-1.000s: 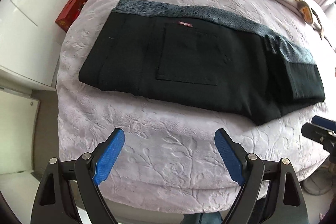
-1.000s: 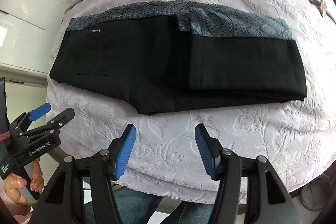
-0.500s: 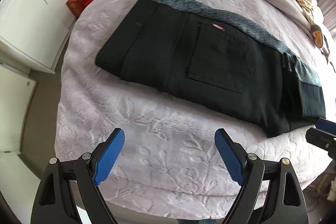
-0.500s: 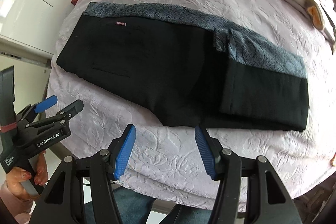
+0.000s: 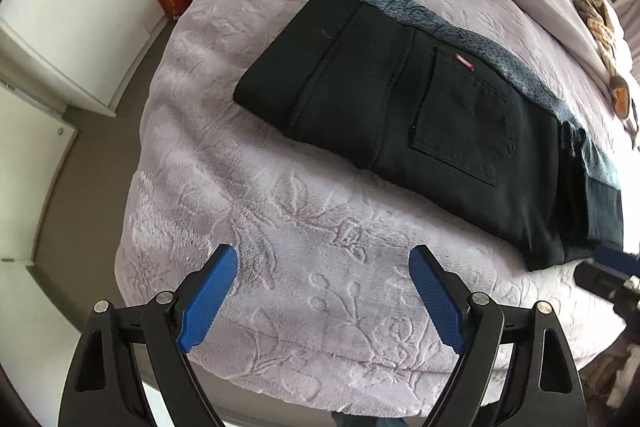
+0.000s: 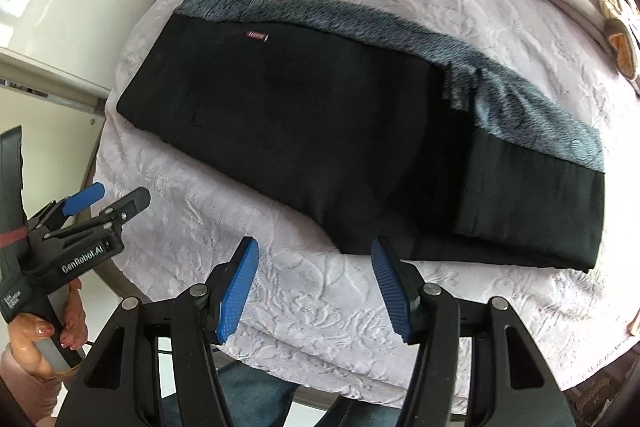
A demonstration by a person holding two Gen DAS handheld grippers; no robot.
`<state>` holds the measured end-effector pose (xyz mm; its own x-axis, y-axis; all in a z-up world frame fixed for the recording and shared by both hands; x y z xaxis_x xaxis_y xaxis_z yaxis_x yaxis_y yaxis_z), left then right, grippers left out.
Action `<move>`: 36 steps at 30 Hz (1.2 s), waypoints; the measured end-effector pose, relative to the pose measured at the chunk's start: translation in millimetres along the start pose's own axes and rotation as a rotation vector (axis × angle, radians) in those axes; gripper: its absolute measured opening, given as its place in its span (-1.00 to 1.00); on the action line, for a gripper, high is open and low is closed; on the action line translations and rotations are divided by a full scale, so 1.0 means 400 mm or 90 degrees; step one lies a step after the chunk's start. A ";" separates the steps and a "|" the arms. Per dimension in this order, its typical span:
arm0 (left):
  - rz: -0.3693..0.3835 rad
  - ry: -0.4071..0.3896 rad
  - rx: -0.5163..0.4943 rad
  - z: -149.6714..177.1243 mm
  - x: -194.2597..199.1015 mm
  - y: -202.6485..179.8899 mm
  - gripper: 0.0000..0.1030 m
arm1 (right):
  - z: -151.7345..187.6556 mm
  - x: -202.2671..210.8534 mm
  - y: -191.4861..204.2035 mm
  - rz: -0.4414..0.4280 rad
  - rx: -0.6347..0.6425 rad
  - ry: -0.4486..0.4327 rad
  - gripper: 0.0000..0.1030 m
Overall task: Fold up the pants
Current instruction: 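Move the left gripper down to the end of the folded pants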
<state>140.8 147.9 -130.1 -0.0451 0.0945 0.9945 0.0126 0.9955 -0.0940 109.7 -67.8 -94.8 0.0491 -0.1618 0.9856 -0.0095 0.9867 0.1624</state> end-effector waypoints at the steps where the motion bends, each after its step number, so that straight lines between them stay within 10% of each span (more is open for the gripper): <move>1: 0.006 0.001 0.005 -0.001 -0.002 0.003 0.72 | 0.005 -0.008 0.005 -0.002 0.003 0.002 0.22; 16: 0.304 -0.024 0.112 -0.125 -0.063 0.056 0.72 | 0.027 -0.059 -0.006 -0.012 0.009 0.035 0.23; 26: 0.346 -0.034 0.106 -0.180 -0.107 -0.009 0.72 | 0.026 -0.062 -0.038 -0.021 -0.008 0.033 0.23; 36: 0.288 -0.104 0.068 -0.226 -0.023 -0.088 0.72 | -0.008 0.013 -0.086 -0.043 -0.004 -0.013 0.23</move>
<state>231.2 111.2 -131.5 -0.2150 0.5086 0.8337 -0.0349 0.8492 -0.5270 113.5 -102.6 -95.5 0.0291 -0.2279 0.9732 0.0000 0.9737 0.2280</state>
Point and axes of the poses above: each gripper's, at about its wrist camera, not at the fingertips, and x roughly against the way its jaws point, y to its left, z to its underside, the point moved 8 cm from there along -x, roughly the way its jaws point, and after that the axes turned 7 degrees about y, right-handed, at the moved point
